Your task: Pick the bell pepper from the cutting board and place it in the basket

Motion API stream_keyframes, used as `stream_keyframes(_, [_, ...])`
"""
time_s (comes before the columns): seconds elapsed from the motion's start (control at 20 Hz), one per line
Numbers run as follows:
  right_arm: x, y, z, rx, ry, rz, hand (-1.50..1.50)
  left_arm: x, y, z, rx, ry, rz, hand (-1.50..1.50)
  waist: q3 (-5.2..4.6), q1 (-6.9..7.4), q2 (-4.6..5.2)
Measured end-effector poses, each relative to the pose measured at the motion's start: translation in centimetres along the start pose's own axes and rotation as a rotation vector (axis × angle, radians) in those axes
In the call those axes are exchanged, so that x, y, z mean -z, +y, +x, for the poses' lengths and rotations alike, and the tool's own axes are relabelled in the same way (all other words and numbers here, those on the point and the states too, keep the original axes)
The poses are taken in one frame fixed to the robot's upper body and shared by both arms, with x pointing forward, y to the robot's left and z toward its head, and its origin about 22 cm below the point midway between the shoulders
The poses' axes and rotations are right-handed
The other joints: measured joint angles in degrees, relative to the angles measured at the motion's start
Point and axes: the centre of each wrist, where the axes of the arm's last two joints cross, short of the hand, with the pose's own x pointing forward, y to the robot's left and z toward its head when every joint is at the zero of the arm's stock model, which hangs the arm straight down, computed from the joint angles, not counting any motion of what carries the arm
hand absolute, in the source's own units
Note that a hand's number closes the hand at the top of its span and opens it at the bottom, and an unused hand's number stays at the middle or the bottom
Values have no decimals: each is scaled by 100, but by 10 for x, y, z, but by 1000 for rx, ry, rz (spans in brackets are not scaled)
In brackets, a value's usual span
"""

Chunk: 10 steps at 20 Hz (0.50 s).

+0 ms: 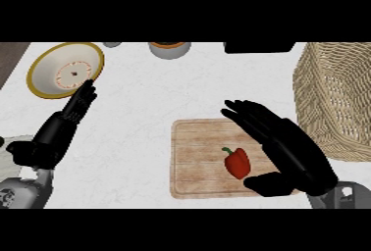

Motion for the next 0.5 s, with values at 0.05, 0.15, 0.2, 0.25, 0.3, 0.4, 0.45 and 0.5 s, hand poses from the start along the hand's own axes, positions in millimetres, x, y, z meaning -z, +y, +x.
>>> stream_keyframes(0.05, [-1,-8,4,-44,23,43,-150,1,0,0,0,-1,2,0,-1,0,2])
stream_keyframes(0.15, [-4,-23,10,-107,67,137,-150,3,4,1,-3,0,0,0,-1,16,8])
stream_keyframes(0.2, [-5,-31,13,-129,89,179,-150,3,5,1,0,-1,-3,0,1,35,15])
stream_keyframes(0.25, [-7,-38,18,-143,106,223,-150,3,4,1,-2,0,-5,0,2,44,16])
stream_keyframes(0.3, [-8,-46,22,-153,122,261,-150,3,4,3,-5,-7,-6,0,4,60,20])
stream_keyframes(0.4, [-11,-59,32,-161,142,333,-150,6,-1,5,-9,-11,-11,0,9,78,31])
stream_keyframes(0.45, [-13,-67,36,-161,148,359,-150,6,-3,4,-10,-12,-13,0,12,90,37])
stream_keyframes(0.5, [-16,-76,37,-158,158,377,-150,5,-4,1,-10,-10,-14,0,15,98,42])
